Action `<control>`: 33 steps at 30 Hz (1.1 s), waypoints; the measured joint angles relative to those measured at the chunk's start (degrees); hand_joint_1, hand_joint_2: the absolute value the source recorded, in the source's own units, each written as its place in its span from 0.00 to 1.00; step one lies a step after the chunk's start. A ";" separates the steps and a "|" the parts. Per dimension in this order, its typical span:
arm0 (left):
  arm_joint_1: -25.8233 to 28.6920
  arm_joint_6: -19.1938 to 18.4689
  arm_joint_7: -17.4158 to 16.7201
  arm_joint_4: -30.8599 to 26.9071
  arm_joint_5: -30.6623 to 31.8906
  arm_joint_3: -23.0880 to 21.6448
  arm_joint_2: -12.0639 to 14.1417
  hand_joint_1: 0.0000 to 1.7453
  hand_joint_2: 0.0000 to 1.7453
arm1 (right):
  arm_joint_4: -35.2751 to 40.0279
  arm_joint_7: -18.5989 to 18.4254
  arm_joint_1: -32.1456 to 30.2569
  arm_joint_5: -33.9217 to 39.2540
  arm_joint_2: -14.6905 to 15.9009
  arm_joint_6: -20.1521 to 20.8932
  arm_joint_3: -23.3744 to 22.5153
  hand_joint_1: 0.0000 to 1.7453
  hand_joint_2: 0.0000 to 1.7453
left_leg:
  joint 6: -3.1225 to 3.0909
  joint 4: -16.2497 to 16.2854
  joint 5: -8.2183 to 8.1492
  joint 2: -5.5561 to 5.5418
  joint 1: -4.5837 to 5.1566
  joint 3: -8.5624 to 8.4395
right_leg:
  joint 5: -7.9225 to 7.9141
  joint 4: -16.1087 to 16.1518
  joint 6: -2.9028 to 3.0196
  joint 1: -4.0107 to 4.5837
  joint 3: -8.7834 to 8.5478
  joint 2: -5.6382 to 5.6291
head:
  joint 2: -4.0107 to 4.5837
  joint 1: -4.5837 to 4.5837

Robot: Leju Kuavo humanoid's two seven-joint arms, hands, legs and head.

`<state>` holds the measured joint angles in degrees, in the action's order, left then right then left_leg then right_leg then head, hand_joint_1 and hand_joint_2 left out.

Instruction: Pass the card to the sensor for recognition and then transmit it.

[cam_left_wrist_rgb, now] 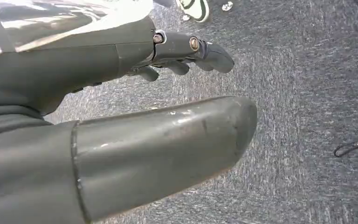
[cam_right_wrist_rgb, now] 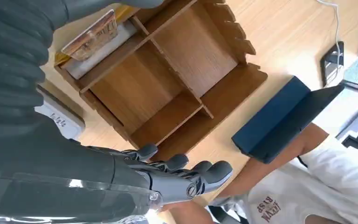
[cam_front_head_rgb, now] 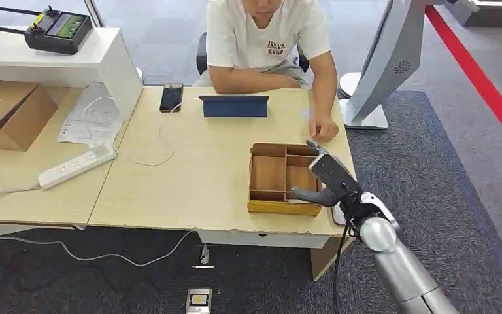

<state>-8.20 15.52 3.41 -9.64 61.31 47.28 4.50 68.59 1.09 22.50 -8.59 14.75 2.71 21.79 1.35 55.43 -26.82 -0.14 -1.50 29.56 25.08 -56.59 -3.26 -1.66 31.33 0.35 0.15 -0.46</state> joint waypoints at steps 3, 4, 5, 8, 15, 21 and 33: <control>-0.06 0.00 -0.02 0.00 -0.04 0.07 0.04 0.00 0.00 | 1.07 0.17 -0.79 -0.35 0.11 -0.07 0.20 0.00 1.00 | 0.00 0.00 0.00 0.00 0.00 0.00 | 0.00 0.00 0.00 0.00 0.00 0.00 | 0.00 0.00; -0.07 0.00 -0.13 0.00 -0.11 0.09 0.07 0.00 0.00 | 1.44 0.33 -1.08 -0.39 0.13 -0.07 0.24 0.00 1.00 | 0.00 0.00 0.00 0.00 0.00 0.00 | 0.00 0.00 0.00 0.00 0.00 0.00 | 0.00 0.00; -0.08 0.00 -0.39 0.00 -0.13 0.09 0.09 0.00 0.00 | 1.70 0.44 -1.36 -0.52 0.13 -0.04 0.33 0.00 1.00 | 0.00 0.00 0.00 0.00 0.00 0.00 | 0.00 0.00 0.00 0.00 0.00 0.00 | 0.00 0.00; -0.12 0.00 -1.14 0.00 -0.13 0.11 0.11 0.00 0.00 | 1.86 0.66 -1.88 -1.07 0.13 0.04 0.63 0.00 1.00 | 0.00 0.00 0.00 0.00 0.00 0.00 | 0.00 0.00 0.00 0.00 0.00 0.00 | 0.00 0.00; -0.14 0.20 -1.73 0.00 -0.17 0.11 0.09 0.00 0.00 | 2.01 1.53 -2.30 -2.47 0.17 0.11 1.07 0.00 1.00 | 0.00 0.00 0.00 0.00 0.00 0.00 | 0.00 0.00 0.00 0.00 0.00 0.00 | 0.00 0.00; -0.19 0.26 -1.16 0.00 0.07 0.11 0.07 0.00 0.00 | 2.25 -1.14 -2.28 -15.25 0.98 -2.28 2.71 0.00 1.00 | 0.00 0.00 0.00 0.00 0.00 0.01 | 0.00 0.00 0.00 0.00 0.00 0.00 | 0.00 0.00; -0.22 0.26 -1.46 0.00 0.15 0.11 -0.15 0.00 0.00 | 2.25 -5.23 -2.39 -29.90 2.34 -3.26 7.78 0.00 1.00 | 0.00 0.00 0.00 0.00 0.00 0.00 | 0.01 0.00 0.00 0.00 0.00 0.00 | 0.00 0.00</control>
<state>-8.43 15.78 1.95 -9.64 61.46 47.39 4.35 70.84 -4.13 20.11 -38.49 17.09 -0.55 29.57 1.35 55.43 -26.82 -0.14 -1.50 29.56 25.08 -56.59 -3.27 -1.66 31.33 0.35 0.15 -0.46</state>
